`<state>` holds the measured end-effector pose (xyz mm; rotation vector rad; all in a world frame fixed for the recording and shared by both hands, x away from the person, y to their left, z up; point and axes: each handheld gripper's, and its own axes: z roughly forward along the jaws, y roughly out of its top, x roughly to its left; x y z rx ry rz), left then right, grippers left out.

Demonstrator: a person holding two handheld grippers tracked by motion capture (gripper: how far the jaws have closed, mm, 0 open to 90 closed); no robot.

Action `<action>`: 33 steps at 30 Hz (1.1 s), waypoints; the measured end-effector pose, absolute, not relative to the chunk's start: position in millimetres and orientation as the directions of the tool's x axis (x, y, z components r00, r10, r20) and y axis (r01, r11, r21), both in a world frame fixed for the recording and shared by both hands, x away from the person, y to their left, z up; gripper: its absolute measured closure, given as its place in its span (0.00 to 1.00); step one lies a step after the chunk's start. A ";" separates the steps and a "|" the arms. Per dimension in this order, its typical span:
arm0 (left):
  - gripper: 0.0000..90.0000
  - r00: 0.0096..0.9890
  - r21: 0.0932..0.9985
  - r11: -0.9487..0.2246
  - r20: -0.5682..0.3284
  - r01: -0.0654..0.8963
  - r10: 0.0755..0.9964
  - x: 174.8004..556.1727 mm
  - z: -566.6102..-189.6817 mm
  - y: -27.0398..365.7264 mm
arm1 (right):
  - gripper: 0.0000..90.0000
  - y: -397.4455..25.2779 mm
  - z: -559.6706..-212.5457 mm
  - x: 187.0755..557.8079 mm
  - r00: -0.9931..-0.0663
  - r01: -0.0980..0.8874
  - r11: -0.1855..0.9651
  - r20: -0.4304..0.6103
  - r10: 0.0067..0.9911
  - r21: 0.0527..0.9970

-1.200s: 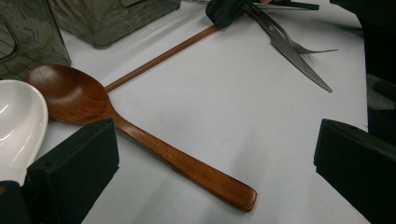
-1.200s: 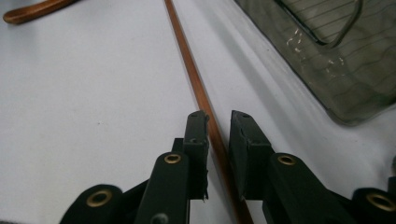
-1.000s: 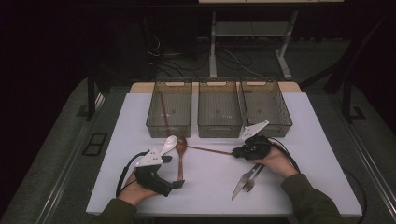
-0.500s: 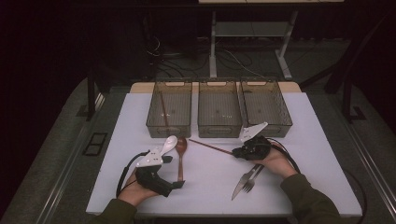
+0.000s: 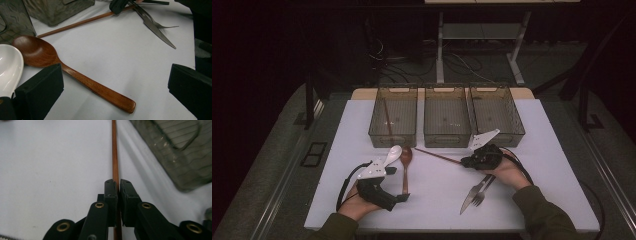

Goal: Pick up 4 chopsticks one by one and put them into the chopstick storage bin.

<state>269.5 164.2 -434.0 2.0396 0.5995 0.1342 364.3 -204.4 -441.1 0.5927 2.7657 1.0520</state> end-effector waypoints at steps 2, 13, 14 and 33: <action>0.00 0.873 0.839 -0.409 -0.147 0.359 0.465 269.5 -434.1 164.2 | 0.94 -205.9 -437.0 363.6 -0.912 0.328 0.654 0.047 0.409 0.681; 0.00 0.873 0.836 -0.414 -0.146 0.361 0.466 269.6 -433.9 164.1 | 0.94 -209.1 -424.7 356.3 -0.913 0.320 0.640 0.047 0.405 0.698; 0.00 0.873 0.836 -0.415 -0.145 0.360 0.465 269.7 -434.0 164.1 | 0.94 -210.4 -422.9 355.5 -0.912 0.322 0.637 0.048 0.408 0.701; 0.00 0.866 0.836 -0.405 -0.153 0.370 0.475 270.6 -434.8 165.1 | 0.94 -232.5 -396.4 338.0 -0.902 0.322 0.536 0.081 0.424 0.780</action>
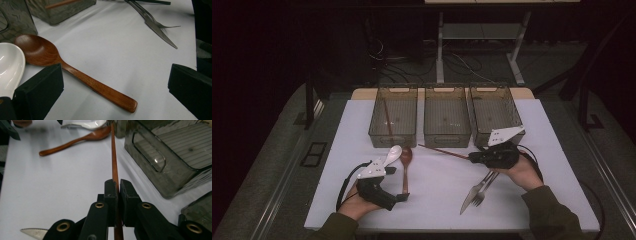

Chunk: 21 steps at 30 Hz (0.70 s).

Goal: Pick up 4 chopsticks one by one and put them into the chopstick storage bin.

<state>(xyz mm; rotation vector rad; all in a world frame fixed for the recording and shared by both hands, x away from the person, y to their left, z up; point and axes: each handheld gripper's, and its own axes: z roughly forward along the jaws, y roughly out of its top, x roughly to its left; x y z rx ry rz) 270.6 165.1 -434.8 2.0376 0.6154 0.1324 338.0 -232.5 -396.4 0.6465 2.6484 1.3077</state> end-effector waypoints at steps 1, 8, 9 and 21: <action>0.00 0.866 0.836 -0.405 -0.153 0.371 0.477 270.7 -434.8 165.3 | 0.94 -233.6 -395.7 337.7 -0.902 0.321 0.528 0.084 0.424 0.786; 0.00 0.863 0.836 -0.401 -0.154 0.373 0.482 271.5 -435.1 165.7 | 0.94 -238.2 -391.0 335.2 -0.895 0.323 0.500 0.088 0.437 0.803; 0.00 0.863 0.837 -0.401 -0.154 0.373 0.482 271.5 -435.0 165.7 | 0.94 -238.4 -390.1 334.9 -0.893 0.323 0.494 0.088 0.441 0.807; 0.00 0.862 0.839 -0.401 -0.146 0.368 0.485 272.8 -434.8 165.8 | 0.94 -239.5 -380.2 335.6 -0.885 0.312 0.454 0.081 0.458 0.835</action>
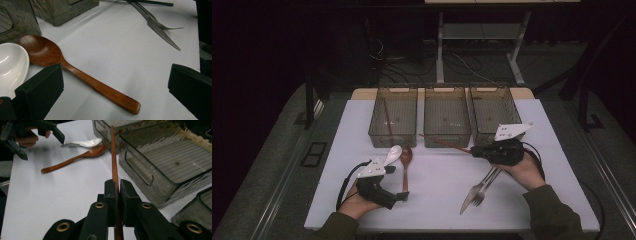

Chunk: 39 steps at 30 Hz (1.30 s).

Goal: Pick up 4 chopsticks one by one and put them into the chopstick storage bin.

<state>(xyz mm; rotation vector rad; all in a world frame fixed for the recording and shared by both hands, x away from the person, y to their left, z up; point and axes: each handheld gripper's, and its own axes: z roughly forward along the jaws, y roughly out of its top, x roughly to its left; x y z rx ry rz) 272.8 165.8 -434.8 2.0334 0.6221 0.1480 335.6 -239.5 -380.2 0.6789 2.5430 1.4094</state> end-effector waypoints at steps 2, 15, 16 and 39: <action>0.00 0.861 0.839 -0.402 -0.143 0.367 0.488 272.9 -434.4 166.2 | 0.94 -239.7 -377.7 336.3 -0.884 0.310 0.445 0.083 0.459 0.840; 0.00 0.860 0.839 -0.405 -0.135 0.363 0.492 273.1 -435.0 165.9 | 0.94 -224.6 -364.3 341.3 -0.870 0.304 0.447 0.054 0.491 0.841; 0.00 0.859 0.838 -0.407 -0.134 0.365 0.494 273.3 -435.1 166.0 | 0.94 -223.6 -363.4 342.2 -0.869 0.302 0.443 0.053 0.492 0.844; 0.00 0.861 0.847 -0.394 -0.134 0.357 0.491 272.2 -433.1 164.3 | 0.94 -178.5 -339.8 384.5 -0.831 0.334 0.420 0.053 0.554 0.844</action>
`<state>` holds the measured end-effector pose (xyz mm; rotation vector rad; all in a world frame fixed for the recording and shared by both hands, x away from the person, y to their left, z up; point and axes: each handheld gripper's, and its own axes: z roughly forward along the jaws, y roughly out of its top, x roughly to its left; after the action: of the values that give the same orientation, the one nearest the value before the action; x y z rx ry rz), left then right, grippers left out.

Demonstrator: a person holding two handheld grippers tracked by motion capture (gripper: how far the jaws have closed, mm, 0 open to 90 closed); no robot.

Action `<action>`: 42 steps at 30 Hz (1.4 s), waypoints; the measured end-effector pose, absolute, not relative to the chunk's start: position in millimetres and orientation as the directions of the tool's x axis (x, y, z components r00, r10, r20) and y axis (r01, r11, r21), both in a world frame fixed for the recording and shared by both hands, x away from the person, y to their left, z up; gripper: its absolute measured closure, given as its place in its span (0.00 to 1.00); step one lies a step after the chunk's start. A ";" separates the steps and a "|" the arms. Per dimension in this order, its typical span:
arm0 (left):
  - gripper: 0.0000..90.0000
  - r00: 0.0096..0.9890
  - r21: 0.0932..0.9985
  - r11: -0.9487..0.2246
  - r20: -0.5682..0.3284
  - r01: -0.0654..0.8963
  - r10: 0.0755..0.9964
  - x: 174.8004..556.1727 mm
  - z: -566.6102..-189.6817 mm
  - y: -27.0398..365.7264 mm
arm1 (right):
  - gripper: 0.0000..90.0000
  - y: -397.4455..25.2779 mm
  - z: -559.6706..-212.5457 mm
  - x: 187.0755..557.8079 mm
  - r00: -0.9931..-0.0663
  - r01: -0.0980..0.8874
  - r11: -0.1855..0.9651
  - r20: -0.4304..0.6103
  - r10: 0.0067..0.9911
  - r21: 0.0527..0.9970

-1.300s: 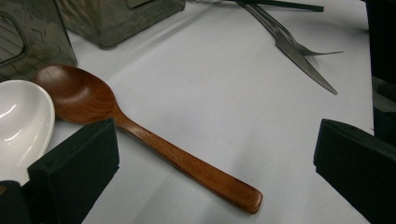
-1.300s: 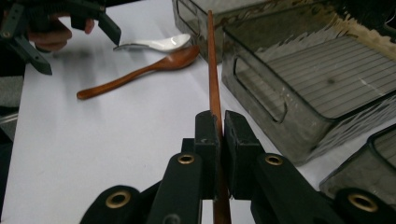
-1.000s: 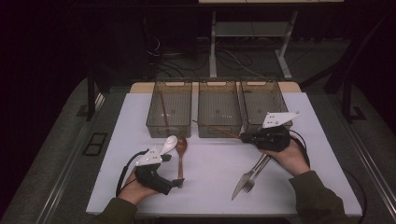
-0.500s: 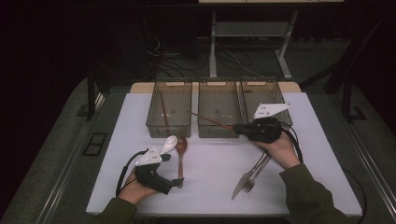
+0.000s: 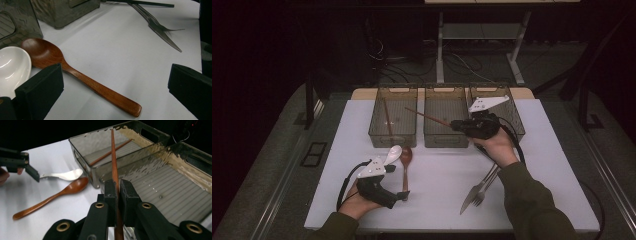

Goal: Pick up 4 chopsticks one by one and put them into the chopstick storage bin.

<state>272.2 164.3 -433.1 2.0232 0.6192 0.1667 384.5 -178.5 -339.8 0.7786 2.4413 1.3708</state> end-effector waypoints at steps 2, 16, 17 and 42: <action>0.00 0.862 0.848 -0.394 -0.133 0.355 0.490 272.3 -432.7 164.2 | 0.94 -174.0 -338.8 388.4 -0.827 0.339 0.417 0.056 0.560 0.843; 0.00 0.863 0.848 -0.396 -0.132 0.353 0.487 271.7 -432.3 162.9 | 0.94 -136.3 -345.3 417.3 -0.790 0.385 0.412 0.064 0.610 0.826; 0.00 0.863 0.848 -0.396 -0.132 0.353 0.487 271.7 -432.3 162.9 | 0.94 -133.4 -345.6 419.0 -0.785 0.390 0.410 0.065 0.616 0.824; 0.00 0.868 0.848 -0.401 -0.130 0.348 0.479 271.1 -432.9 161.8 | 0.94 -52.3 -361.8 458.9 -0.744 0.463 0.421 0.084 0.663 0.780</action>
<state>271.1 161.8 -432.9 2.0281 0.6020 0.1633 458.9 -52.3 -361.8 0.9854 2.4398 1.2254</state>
